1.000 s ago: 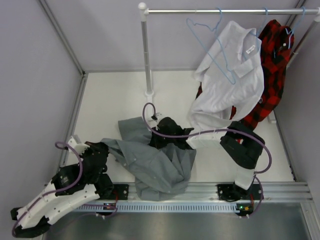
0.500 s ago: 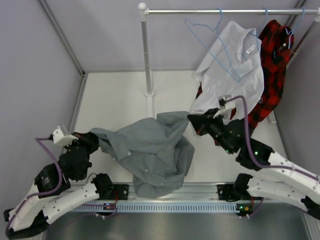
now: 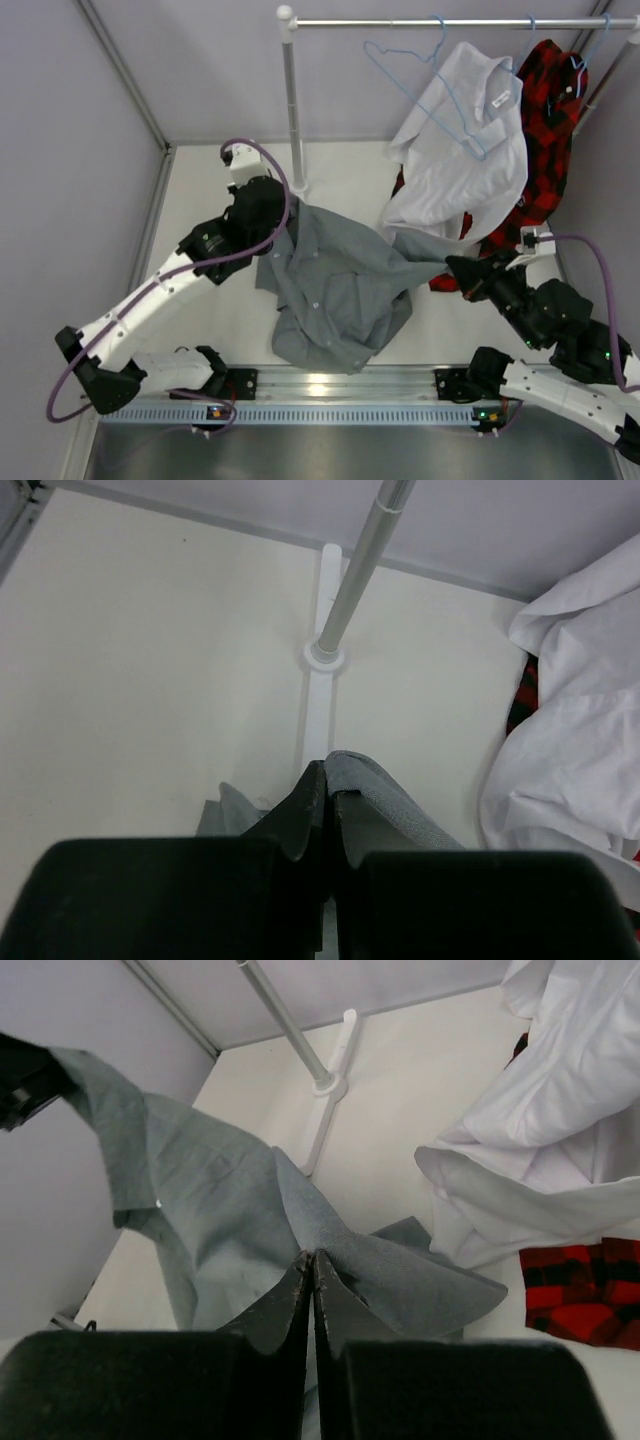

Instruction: Place the shirt on the hanger

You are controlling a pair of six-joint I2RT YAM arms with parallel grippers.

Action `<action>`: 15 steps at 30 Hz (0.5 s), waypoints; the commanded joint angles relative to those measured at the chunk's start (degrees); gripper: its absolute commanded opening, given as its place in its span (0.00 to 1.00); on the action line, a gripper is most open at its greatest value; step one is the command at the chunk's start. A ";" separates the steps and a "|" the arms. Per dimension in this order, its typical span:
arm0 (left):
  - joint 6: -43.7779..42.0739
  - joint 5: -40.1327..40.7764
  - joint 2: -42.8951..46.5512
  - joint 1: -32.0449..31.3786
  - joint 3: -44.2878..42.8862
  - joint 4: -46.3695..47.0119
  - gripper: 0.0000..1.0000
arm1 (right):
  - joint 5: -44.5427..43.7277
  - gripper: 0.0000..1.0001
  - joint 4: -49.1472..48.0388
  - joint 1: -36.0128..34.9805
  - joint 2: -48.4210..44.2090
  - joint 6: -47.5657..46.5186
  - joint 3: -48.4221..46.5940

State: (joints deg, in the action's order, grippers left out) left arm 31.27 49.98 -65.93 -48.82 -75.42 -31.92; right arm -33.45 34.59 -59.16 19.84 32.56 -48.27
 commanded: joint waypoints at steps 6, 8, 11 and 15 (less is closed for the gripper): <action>2.04 -40.28 -7.62 12.61 3.07 17.32 0.00 | -4.40 0.00 16.89 -0.52 5.72 2.57 -10.44; 4.41 -43.64 -11.30 12.61 6.67 22.14 0.00 | -6.79 0.00 21.82 -0.52 7.58 7.41 -6.52; 7.49 -44.00 -15.62 12.87 12.92 27.15 0.00 | -9.88 0.00 21.60 -0.61 5.49 21.56 4.44; 8.02 -46.36 -22.82 13.05 15.13 30.60 0.00 | 2.64 0.06 5.61 -0.61 -1.90 17.57 16.97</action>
State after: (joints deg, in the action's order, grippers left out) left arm 37.19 8.99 -86.50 -36.07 -61.12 -8.80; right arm -37.17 46.94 -59.22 21.80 48.10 -35.62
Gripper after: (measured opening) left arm 0.026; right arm 0.027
